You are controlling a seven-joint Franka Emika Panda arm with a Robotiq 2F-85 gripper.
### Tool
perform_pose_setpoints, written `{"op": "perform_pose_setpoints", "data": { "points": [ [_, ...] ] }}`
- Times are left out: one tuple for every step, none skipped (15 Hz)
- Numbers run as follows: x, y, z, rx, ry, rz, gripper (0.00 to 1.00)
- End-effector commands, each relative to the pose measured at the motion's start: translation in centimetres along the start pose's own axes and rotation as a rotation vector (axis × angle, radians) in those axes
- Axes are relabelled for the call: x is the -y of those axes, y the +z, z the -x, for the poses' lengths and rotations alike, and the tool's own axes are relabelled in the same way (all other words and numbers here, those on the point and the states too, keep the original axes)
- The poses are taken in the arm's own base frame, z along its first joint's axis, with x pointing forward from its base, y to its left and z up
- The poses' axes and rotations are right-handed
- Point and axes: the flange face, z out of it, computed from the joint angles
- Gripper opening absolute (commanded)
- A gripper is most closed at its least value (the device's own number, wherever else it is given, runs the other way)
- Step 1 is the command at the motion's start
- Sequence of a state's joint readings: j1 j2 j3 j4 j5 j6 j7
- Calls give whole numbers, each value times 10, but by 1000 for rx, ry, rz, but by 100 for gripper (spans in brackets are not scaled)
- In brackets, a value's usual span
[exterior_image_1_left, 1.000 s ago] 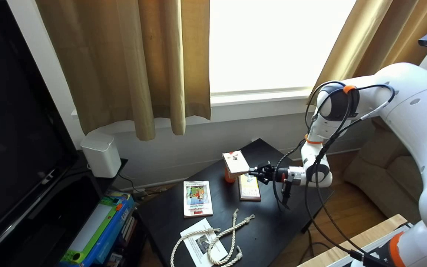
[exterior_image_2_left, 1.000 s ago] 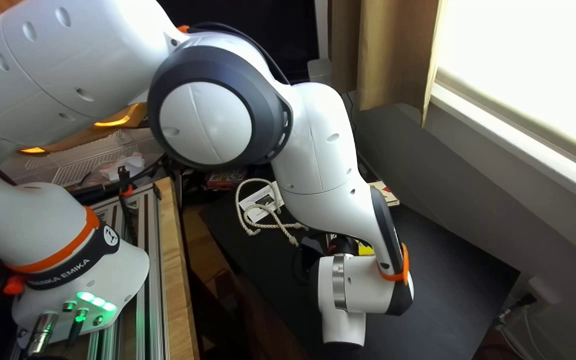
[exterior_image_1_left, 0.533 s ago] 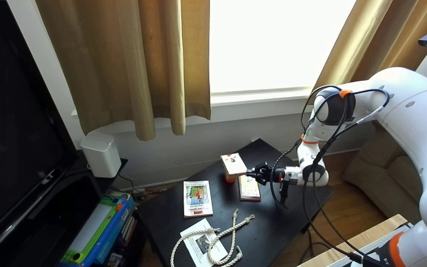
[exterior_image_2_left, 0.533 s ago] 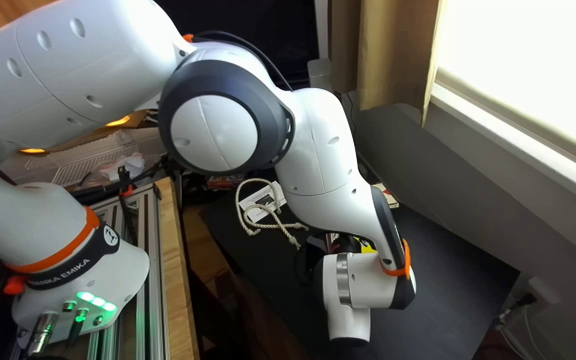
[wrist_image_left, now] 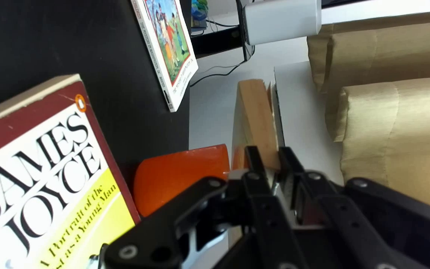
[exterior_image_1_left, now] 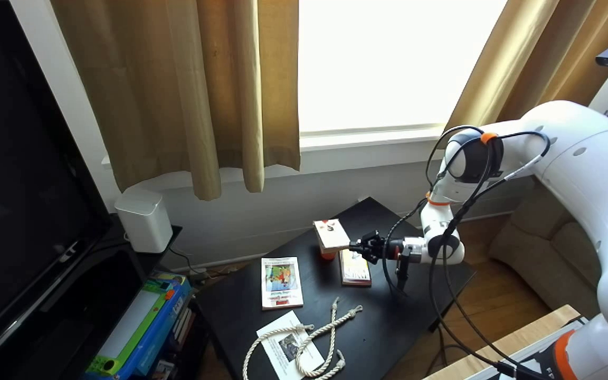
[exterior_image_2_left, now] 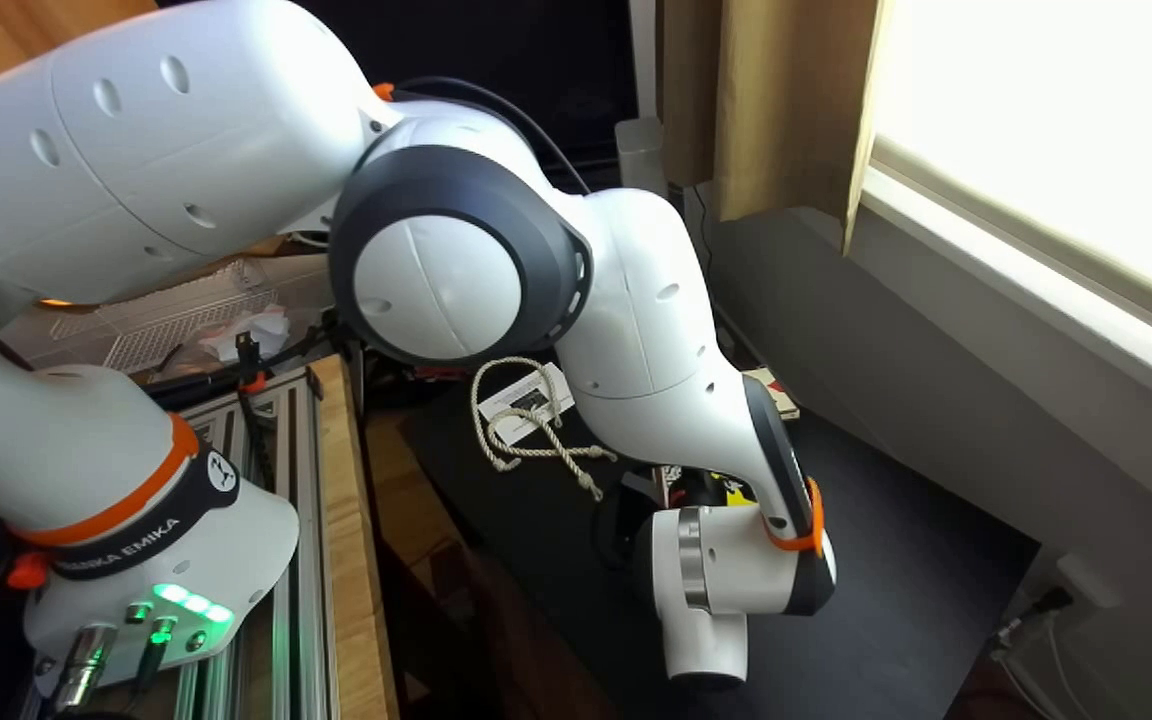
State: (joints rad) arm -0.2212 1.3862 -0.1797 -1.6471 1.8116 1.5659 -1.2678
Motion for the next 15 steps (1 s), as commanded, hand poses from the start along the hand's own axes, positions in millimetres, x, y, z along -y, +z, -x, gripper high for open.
{"op": "perform_pose_setpoints", "data": {
  "points": [
    [-9, 4, -2, 9, 33, 25, 4],
    [-10, 4, -2, 11, 37, 30, 4],
    [-10, 4, -2, 13, 40, 38, 4],
    [-11, 4, -2, 13, 43, 44, 5],
    [-11, 4, -2, 15, 44, 52, 6],
    [-11, 5, -2, 16, 46, 55, 7],
    [-12, 5, -2, 17, 48, 58, 7],
    [-12, 6, -2, 18, 49, 61, 8],
    [-12, 6, -2, 18, 49, 64, 20],
    [-12, 6, -2, 18, 50, 67, 32],
    [-12, 6, -2, 18, 51, 72, 42],
    [-12, 6, -1, 20, 52, 75, 45],
    [-13, 7, -1, 20, 54, 79, 52],
    [-13, 7, -1, 22, 54, 82, 58],
    [-13, 7, -1, 23, 55, 85, 62]
  ]
}}
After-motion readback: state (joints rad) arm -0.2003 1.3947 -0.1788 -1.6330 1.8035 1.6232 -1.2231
